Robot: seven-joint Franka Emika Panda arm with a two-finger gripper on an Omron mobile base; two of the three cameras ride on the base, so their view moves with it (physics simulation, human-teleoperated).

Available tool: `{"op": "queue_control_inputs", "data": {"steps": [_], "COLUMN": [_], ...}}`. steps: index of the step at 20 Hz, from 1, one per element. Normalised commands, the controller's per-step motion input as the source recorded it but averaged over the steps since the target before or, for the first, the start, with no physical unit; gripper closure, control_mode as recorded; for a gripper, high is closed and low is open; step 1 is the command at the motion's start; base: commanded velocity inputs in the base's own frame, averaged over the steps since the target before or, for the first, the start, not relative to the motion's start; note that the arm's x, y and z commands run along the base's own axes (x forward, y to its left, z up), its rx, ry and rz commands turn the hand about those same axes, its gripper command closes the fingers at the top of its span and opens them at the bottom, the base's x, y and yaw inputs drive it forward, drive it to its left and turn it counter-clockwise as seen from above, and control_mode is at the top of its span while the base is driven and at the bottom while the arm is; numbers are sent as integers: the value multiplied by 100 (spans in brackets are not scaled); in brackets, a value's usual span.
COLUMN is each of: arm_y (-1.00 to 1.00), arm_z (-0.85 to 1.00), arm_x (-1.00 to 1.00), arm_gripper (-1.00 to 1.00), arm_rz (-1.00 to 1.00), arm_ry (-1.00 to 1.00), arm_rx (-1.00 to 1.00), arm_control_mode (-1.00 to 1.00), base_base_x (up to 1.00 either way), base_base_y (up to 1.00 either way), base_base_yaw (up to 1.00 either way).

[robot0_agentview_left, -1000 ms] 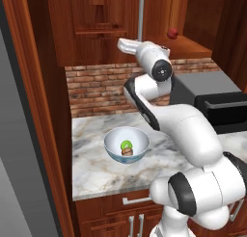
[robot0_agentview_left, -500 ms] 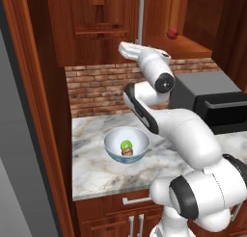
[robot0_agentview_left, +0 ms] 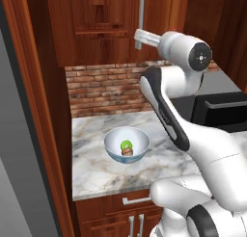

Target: Open the cabinet. Pick the tangerine and kiwi from the cabinet and place them into the bowl. Then close the cabinet.

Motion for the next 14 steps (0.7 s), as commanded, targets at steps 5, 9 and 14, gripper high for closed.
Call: {"op": "queue_control_inputs", "data": {"steps": [5,9,14], "arm_y": [1,-1,-7], "arm_z": [-11,-42,-42], "arm_x": [-15,-99,-100], "arm_gripper": [-100,-100,-100], "arm_rz": [0,0,0], "arm_ry": [4,8,8], "arm_rx": [-1,0,0], "arm_control_mode": [-100,-100,-100], "base_base_x": [0,0,0], "base_base_y": [0,0,0], "base_base_yaw": [0,0,0]}}
